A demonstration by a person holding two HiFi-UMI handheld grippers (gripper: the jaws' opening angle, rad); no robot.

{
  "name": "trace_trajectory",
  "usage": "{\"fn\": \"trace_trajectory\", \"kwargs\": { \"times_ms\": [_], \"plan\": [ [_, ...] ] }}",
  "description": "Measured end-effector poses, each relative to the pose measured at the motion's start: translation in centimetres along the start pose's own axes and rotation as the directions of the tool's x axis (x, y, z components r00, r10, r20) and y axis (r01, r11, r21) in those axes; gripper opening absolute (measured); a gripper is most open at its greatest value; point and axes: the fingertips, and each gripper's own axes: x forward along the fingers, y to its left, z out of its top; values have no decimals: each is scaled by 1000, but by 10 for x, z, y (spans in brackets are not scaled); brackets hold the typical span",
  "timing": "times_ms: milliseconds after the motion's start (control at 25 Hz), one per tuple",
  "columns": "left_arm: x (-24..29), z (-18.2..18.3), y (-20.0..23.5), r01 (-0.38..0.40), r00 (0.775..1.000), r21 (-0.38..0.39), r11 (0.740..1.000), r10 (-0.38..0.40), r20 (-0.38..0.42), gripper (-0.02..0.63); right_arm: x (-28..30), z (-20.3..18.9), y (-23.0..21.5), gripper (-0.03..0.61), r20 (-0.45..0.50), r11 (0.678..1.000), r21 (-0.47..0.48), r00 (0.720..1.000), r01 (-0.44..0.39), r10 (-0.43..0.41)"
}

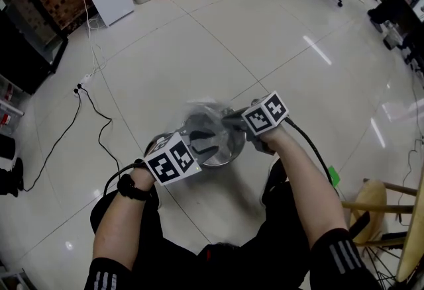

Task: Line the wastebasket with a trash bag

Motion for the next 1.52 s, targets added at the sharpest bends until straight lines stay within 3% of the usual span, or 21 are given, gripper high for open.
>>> {"fn": "trace_trajectory", "kwargs": {
  "times_ms": [120,240,360,480,640,800,1040,1120,1280,1520],
  "plan": [
    [-30,-14,36,-107,994,-48,993,107,-1,115,-10,-2,3,8,-17,1000,-21,1000,-6,5],
    [-52,-40,75,-227,974,-101,969,224,-40,122,-16,-10,9,8,-54,999,-36,998,-35,33],
    [-55,-64,98,-258,966,-164,952,253,-53,148,-18,-18,20,8,-96,996,-47,993,-76,71],
    [-45,-81,105,-211,977,-201,957,203,-58,193,-16,-27,26,8,-128,993,-49,987,-103,96],
    [-31,-92,112,-139,989,-167,976,128,-75,221,-13,-39,29,8,-164,991,-43,980,-124,115],
    [-9,-114,126,-61,988,-151,987,39,-148,245,-22,-42,27,8,-170,990,-61,979,-124,112],
    [21,-138,129,-7,983,-246,969,-39,-181,244,-36,-52,19,8,-204,989,-61,972,-134,119],
    [32,-145,122,12,976,-264,965,-69,-208,204,-36,-55,17,8,-216,989,-61,969,-135,119],
    [44,-146,110,54,965,-275,960,-121,-231,-4,-30,-60,17,8,-256,987,-59,958,-152,132],
    [48,-148,71,208,924,-299,931,-288,-252,-6,-29,-73,26,8,-323,976,-72,931,-204,171]
  ]
}}
